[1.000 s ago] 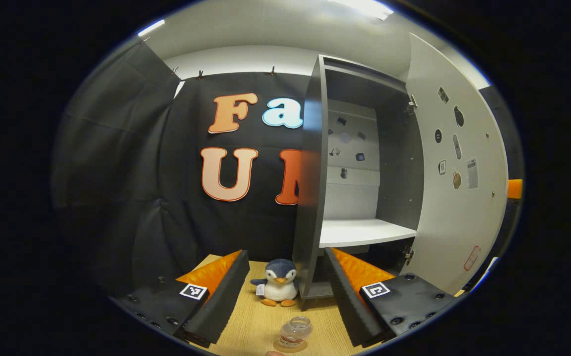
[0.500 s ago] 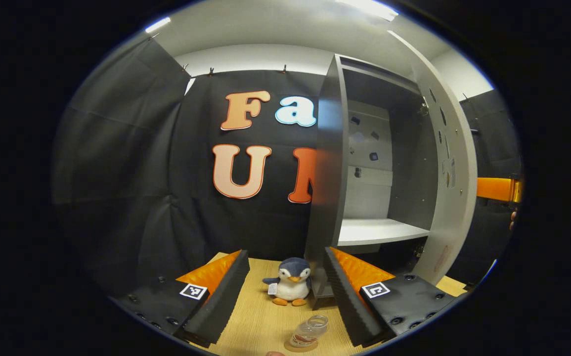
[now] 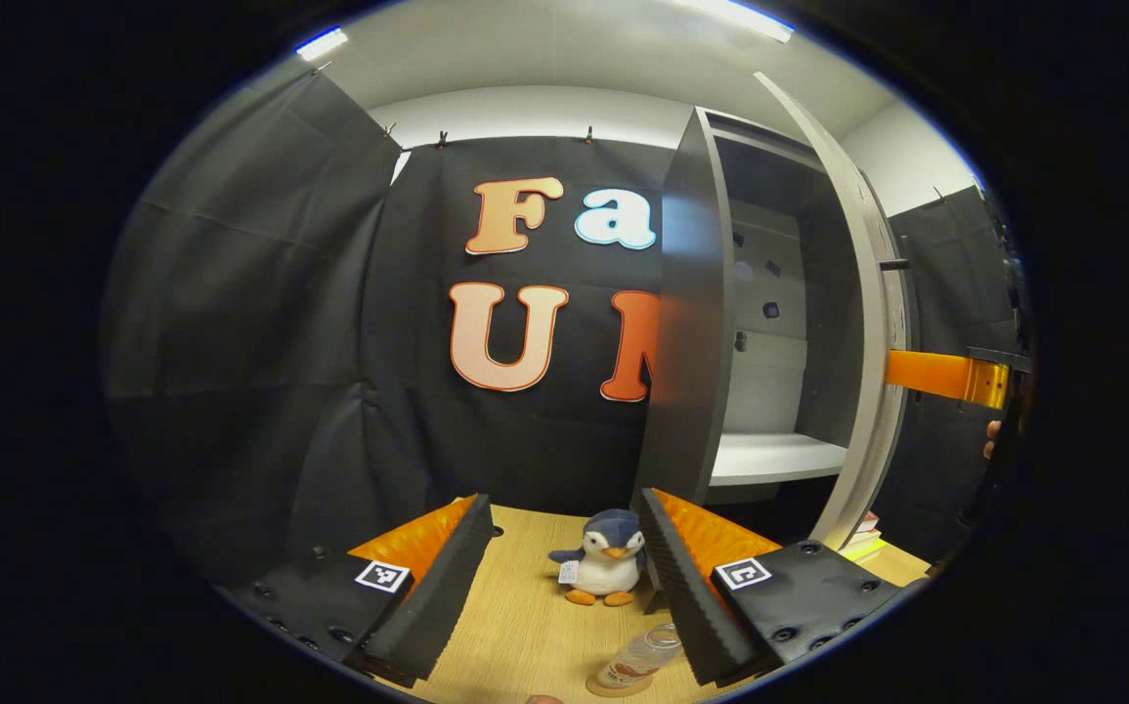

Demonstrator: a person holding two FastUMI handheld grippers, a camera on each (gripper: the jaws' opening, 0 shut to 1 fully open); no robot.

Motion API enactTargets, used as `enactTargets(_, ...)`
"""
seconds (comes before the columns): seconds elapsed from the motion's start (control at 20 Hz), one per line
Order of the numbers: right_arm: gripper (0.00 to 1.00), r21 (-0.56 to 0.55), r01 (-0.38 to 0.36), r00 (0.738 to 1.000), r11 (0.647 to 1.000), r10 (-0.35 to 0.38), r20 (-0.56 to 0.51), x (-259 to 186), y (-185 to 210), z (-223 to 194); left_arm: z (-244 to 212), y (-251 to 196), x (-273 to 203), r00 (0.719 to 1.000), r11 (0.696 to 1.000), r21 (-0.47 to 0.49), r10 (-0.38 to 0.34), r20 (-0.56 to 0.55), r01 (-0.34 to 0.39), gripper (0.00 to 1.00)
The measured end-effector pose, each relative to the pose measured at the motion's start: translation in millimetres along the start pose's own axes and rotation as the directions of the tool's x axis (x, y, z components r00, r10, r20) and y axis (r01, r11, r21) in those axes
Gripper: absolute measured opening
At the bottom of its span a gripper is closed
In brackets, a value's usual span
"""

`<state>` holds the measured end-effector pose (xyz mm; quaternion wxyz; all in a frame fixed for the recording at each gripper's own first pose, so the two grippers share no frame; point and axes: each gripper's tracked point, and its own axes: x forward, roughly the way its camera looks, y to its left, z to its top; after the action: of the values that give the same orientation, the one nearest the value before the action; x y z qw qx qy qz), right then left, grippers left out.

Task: Open the cabinet door with the right hand, grasp the bottle in the cabinet with the left hand and place it on the coaster, then close the cabinet door with the right hand.

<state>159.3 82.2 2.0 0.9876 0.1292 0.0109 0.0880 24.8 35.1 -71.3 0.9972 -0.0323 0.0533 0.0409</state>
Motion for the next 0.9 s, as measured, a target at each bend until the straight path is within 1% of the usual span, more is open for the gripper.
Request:
enactTargets(0.15, 0.95, 0.024, -0.031, 1.0, 0.999, 0.031, -0.006, 18.9, 1.3, -6.0, -2.3, 1.7, 5.1, 1.0, 1.0, -0.006, -0.005, -0.002, 0.005, 0.96)
enactTargets(0.25, 0.95, 0.03, -0.038, 0.999, 0.999, 0.039, -0.022, 35.6, 4.1, -10.4, -2.5, 2.1, 8.6, 1.0, 1.0, -0.012, -0.011, -0.004, 0.011, 0.98)
enactTargets(0.4, 0.95, 0.002, -0.032, 0.999, 0.999, 0.032, -0.015, 51.9, 10.1, -10.2, -2.5, 1.7, 14.6, 1.0, 1.0, -0.013, -0.021, -0.001, 0.021, 0.98)
enactTargets(0.65, 0.95, -0.011, 0.003, 1.0, 1.0, -0.003, -0.01, 51.7, 9.5, -11.4, -4.3, 8.2, 24.0, 1.0, 0.999, -0.017, -0.029, 0.004, 0.029, 0.98)
enactTargets(0.7, 0.95, -0.026, 0.014, 1.0, 1.0, -0.014, -0.013, 53.4, 9.8, -12.3, -3.6, 11.3, 25.7, 1.0, 0.999, -0.019, -0.028, 0.006, 0.028, 0.98)
enactTargets(0.75, 0.93, -0.05, 0.025, 1.0, 0.998, -0.026, -0.011, 54.0, 9.8, -12.7, -4.4, 12.3, 27.4, 1.0, 0.999, -0.021, -0.029, 0.007, 0.029, 0.96)
enactTargets(0.8, 0.95, -0.089, 0.037, 0.999, 0.995, -0.039, -0.013, 53.9, 9.9, -15.2, -4.3, 14.5, 28.9, 1.0, 0.999, -0.022, -0.03, 0.008, 0.03, 0.98)
enactTargets(0.9, 0.95, -0.179, 0.064, 0.998, 0.982, -0.067, -0.015, 55.8, 10.7, -20.1, -5.8, 17.8, 34.2, 0.999, 0.999, -0.019, -0.033, 0.005, 0.033, 0.96)
